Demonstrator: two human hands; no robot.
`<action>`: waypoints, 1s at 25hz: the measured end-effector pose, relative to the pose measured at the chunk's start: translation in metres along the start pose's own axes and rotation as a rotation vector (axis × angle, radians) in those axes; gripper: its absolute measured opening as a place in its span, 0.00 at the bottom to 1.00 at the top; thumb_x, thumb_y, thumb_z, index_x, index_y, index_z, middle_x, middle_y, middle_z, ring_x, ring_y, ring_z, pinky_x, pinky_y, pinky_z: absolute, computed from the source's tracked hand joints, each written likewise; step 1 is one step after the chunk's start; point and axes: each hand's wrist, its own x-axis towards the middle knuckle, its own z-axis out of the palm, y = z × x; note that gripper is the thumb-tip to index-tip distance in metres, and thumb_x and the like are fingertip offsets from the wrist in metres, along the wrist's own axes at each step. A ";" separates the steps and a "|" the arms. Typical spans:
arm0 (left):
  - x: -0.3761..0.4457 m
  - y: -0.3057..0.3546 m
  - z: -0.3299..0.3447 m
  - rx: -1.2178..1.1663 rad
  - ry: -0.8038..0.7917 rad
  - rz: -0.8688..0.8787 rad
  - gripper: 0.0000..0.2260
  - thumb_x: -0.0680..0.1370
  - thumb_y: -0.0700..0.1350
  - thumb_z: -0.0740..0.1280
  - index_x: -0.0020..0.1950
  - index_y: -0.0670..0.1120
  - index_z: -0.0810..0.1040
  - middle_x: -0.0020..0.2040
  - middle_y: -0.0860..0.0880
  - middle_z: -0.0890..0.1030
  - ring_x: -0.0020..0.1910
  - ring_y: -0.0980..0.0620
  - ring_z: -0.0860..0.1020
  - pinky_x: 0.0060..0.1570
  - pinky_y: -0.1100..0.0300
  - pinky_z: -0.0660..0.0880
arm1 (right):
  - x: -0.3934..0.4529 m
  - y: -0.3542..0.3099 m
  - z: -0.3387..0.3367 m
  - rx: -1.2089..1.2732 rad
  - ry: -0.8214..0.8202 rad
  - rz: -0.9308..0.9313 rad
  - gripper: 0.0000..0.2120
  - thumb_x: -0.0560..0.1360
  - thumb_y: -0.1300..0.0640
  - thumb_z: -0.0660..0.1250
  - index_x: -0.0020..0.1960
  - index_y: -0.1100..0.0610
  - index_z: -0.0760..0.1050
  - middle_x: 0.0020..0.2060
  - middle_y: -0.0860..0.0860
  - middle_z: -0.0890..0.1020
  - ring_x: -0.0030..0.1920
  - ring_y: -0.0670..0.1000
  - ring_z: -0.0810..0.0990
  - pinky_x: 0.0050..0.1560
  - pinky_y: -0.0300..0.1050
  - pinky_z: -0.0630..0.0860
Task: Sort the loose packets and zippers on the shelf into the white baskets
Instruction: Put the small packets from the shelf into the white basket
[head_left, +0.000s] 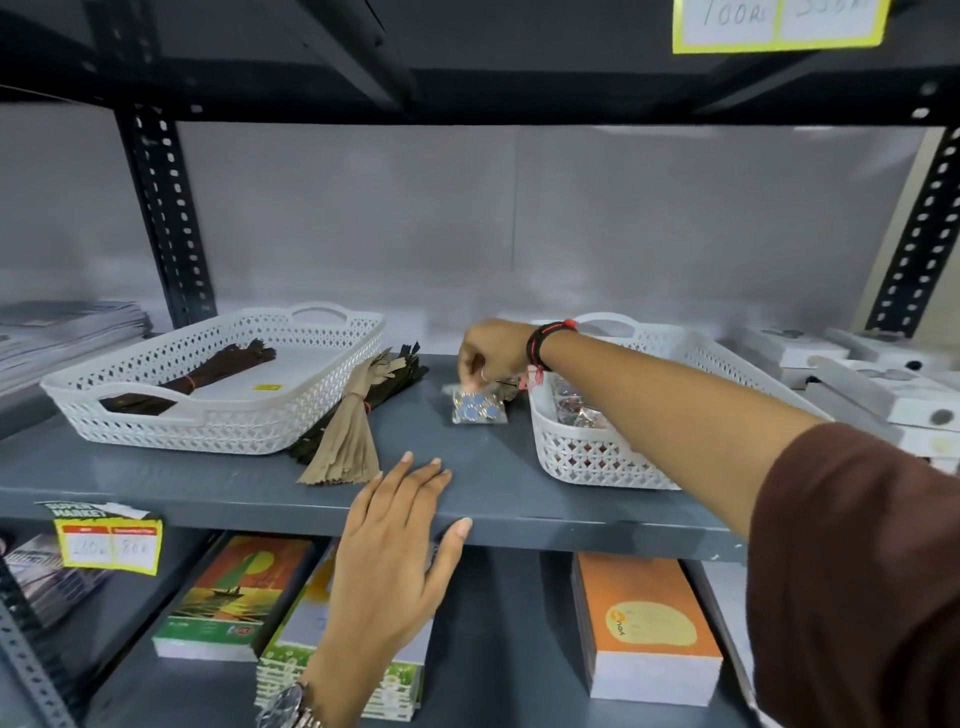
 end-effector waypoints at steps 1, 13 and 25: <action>0.000 0.000 0.000 -0.007 0.005 0.002 0.23 0.82 0.58 0.52 0.63 0.46 0.78 0.64 0.51 0.78 0.71 0.50 0.69 0.69 0.53 0.62 | -0.009 0.004 -0.014 0.034 0.086 -0.003 0.09 0.70 0.65 0.69 0.49 0.60 0.84 0.45 0.53 0.86 0.43 0.46 0.78 0.50 0.40 0.77; 0.001 0.003 0.004 0.010 0.062 0.011 0.21 0.79 0.55 0.56 0.60 0.43 0.79 0.61 0.48 0.80 0.69 0.48 0.71 0.66 0.51 0.64 | -0.159 0.117 -0.033 0.339 -0.136 0.310 0.18 0.73 0.74 0.62 0.39 0.52 0.79 0.27 0.43 0.81 0.25 0.36 0.78 0.37 0.40 0.78; 0.001 0.002 0.002 0.022 0.042 0.020 0.21 0.79 0.56 0.56 0.61 0.44 0.79 0.62 0.48 0.80 0.68 0.47 0.71 0.66 0.51 0.64 | -0.150 0.094 -0.016 0.166 -0.282 0.392 0.17 0.71 0.70 0.60 0.51 0.56 0.82 0.41 0.51 0.85 0.43 0.51 0.82 0.44 0.46 0.81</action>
